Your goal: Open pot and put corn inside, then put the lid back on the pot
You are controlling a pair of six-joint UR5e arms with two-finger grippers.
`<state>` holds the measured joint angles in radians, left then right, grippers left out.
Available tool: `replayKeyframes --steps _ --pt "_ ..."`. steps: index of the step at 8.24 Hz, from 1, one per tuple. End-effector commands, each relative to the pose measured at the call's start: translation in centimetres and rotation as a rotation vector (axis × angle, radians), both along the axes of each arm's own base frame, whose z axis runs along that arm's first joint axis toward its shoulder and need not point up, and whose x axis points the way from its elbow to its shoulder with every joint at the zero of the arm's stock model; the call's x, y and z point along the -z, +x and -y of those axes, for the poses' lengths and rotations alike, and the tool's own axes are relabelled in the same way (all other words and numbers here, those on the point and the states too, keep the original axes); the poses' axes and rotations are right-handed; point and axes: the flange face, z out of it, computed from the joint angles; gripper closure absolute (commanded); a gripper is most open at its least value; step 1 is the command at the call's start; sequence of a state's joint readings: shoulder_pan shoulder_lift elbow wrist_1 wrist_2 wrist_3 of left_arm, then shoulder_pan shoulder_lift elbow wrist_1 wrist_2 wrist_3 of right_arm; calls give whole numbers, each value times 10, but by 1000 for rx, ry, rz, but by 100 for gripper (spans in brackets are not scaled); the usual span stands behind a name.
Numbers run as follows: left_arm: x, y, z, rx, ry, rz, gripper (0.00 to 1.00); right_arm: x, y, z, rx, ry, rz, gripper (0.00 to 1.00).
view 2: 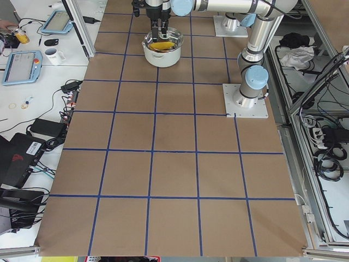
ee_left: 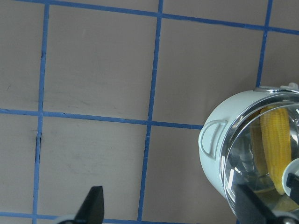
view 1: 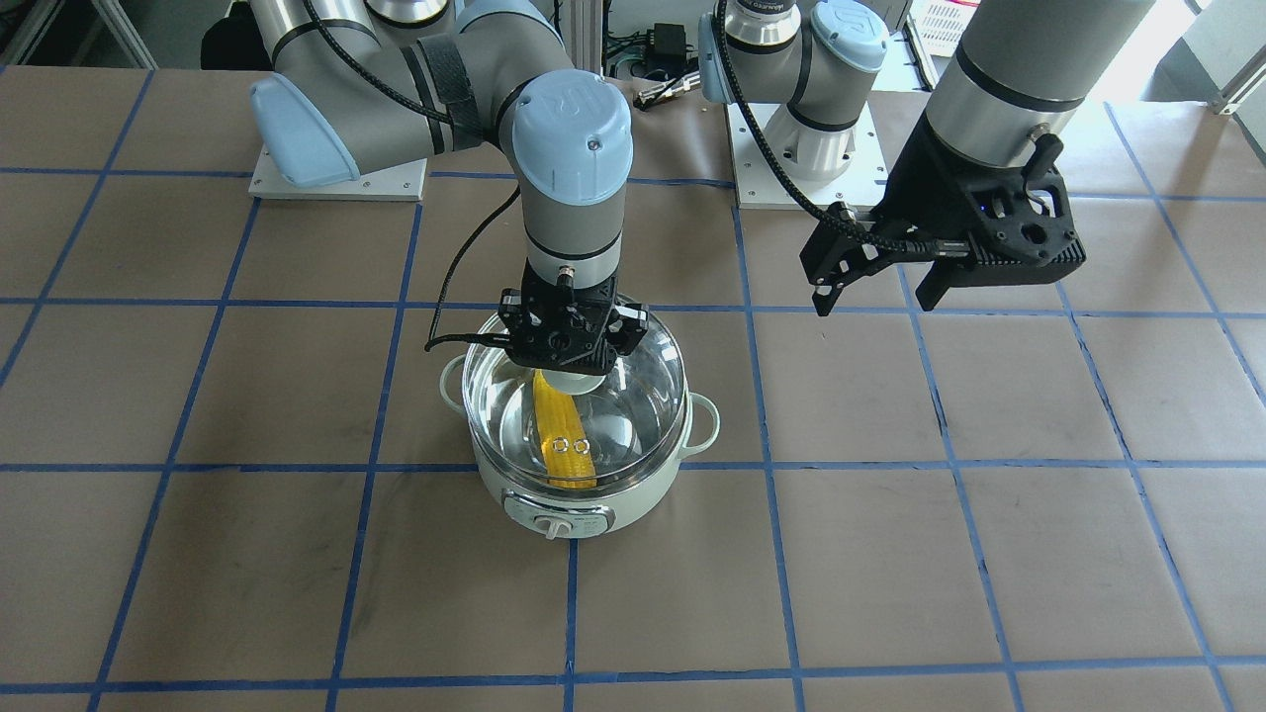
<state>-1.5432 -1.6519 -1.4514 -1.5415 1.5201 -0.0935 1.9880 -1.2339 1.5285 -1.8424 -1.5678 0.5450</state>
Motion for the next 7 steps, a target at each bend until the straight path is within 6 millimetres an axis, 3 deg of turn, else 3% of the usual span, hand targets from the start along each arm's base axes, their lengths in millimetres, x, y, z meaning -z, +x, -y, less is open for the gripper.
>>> replayKeyframes --steps 1,7 --pt "7 0 6 -5 11 -1 0 1 0 0 7 2 1 100" --pt "8 0 7 -3 14 1 0 -2 3 4 37 -14 16 100"
